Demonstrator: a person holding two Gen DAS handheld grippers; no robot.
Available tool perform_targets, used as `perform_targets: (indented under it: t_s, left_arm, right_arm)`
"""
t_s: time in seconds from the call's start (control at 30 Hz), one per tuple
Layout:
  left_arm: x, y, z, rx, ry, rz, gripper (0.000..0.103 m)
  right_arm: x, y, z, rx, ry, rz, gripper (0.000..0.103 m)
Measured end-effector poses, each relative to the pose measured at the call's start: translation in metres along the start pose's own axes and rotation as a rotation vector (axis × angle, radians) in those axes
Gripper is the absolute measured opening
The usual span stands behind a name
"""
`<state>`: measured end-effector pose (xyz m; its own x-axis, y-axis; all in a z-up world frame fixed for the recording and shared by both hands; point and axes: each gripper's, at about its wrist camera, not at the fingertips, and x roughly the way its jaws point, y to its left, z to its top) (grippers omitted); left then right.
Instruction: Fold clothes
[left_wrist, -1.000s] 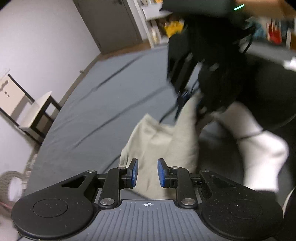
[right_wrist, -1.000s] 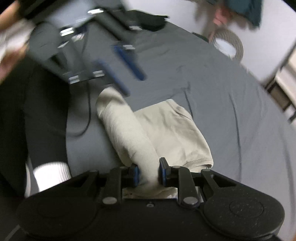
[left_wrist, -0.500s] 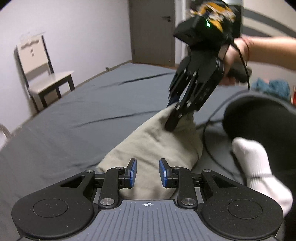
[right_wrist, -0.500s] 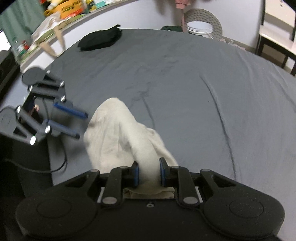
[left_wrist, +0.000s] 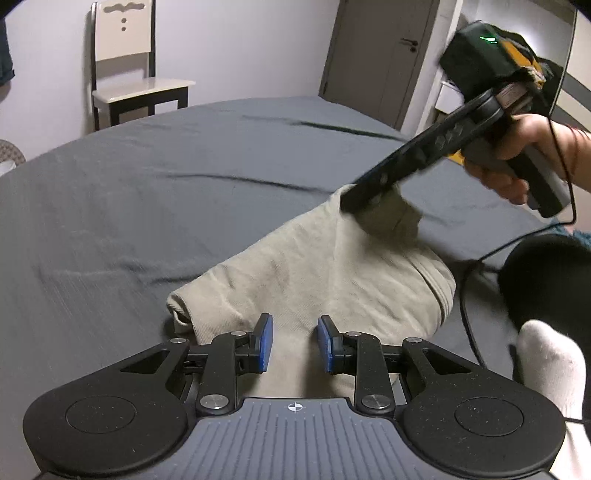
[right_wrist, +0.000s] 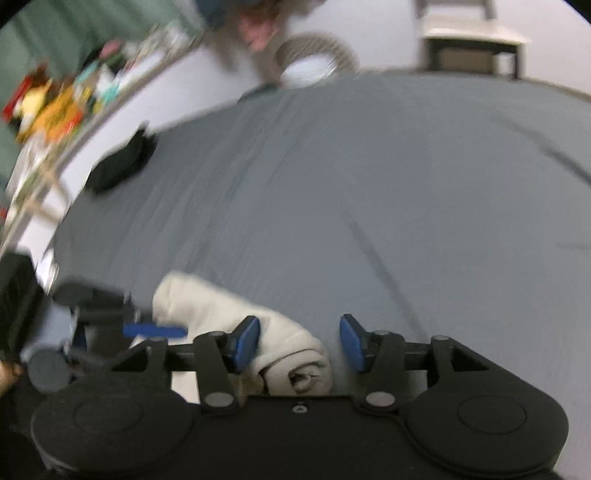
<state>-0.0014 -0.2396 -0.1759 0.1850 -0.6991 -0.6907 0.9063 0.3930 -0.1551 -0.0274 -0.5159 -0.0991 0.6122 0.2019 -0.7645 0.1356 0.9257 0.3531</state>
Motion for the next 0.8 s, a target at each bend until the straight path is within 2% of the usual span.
perform_targets:
  t_s: [0.03,0.1,0.2,0.27,0.37,0.43,0.47,0.53,0.6,0.73,0.77,0.8]
  left_arm:
    - [-0.002,-0.001,0.000,0.003,-0.007,0.001,0.027]
    - [-0.010,-0.001,0.000,-0.002,-0.042,-0.001,0.027]
    - [-0.026,0.003,0.002,-0.035,-0.113,-0.023,0.027]
    - [-0.027,0.007,0.000,-0.070,-0.122,-0.032,0.027]
    - [-0.012,0.014,-0.007,-0.121,-0.079,0.009,0.027]
    - [0.000,0.019,-0.008,-0.141,-0.053,0.015,0.027]
    - [0.003,0.021,-0.009,-0.151,-0.054,0.006,0.027]
    - [0.006,0.036,-0.011,-0.256,-0.059,-0.042,0.027]
    - [0.008,0.053,-0.014,-0.380,-0.063,-0.097,0.027]
    - [0.007,0.090,-0.026,-0.670,-0.058,-0.217,0.027]
    - [0.001,0.093,-0.027,-0.685,-0.063,-0.211,0.027]
    - [-0.005,0.093,-0.028,-0.683,-0.070,-0.195,0.027]
  right_arm:
    - [-0.012,-0.002,-0.002,0.046,-0.044,-0.004,0.052]
    - [-0.028,-0.002,-0.008,0.102,-0.074,0.070,0.052]
    - [-0.036,0.028,-0.022,0.071,-0.047,0.159,0.051]
    - [-0.032,0.047,-0.032,0.036,-0.012,0.193,0.051]
    - [-0.011,0.051,-0.040,0.058,0.035,0.115,0.051]
    - [0.004,0.038,-0.042,0.120,0.045,0.059,0.046]
    - [0.010,0.028,-0.043,0.165,0.047,0.064,0.043]
    - [0.014,0.009,-0.045,0.253,0.032,0.089,0.029]
    - [0.014,-0.011,-0.045,0.336,0.039,0.091,0.001]
    - [0.009,-0.029,-0.056,0.456,0.041,0.170,0.002]
    - [0.004,-0.025,-0.056,0.449,0.031,0.177,0.011]
    - [-0.004,-0.020,-0.056,0.436,0.009,0.184,0.028]
